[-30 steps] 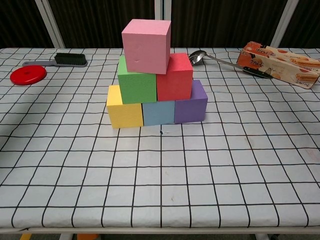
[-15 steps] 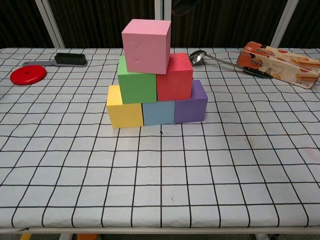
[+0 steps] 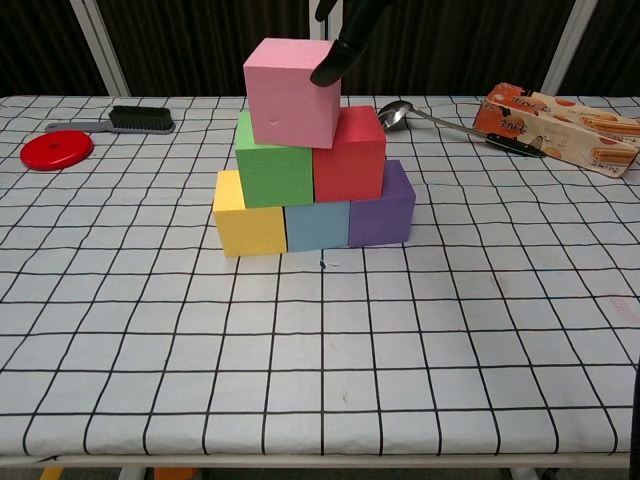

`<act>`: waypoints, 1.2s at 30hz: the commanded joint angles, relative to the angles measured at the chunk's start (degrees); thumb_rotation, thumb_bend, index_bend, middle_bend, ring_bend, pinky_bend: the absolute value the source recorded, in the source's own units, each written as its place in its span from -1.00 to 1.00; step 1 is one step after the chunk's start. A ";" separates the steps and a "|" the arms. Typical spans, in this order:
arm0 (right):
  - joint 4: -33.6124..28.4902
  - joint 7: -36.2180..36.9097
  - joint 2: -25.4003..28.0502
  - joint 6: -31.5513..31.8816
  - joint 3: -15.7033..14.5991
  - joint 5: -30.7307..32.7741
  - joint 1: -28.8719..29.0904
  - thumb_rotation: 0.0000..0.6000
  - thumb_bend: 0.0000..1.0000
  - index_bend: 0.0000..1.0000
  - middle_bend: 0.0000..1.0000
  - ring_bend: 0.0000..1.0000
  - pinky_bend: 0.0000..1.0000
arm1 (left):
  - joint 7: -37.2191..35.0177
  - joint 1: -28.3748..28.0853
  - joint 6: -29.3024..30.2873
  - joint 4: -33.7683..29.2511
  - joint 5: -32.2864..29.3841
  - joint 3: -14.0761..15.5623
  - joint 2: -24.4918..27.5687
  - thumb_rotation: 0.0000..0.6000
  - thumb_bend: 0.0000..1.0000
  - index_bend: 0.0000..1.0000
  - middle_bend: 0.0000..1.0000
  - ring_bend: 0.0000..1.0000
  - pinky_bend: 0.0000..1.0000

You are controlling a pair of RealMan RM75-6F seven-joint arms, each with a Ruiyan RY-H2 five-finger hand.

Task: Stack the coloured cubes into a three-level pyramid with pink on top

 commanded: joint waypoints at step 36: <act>5.09 5.27 8.51 -18.62 -2.33 -17.46 -5.17 1.00 -0.45 -1.00 -0.22 -1.00 -1.00 | -2.42 1.53 -4.64 2.35 2.48 -2.71 -1.13 1.00 -0.88 -0.78 -0.72 -0.89 -0.84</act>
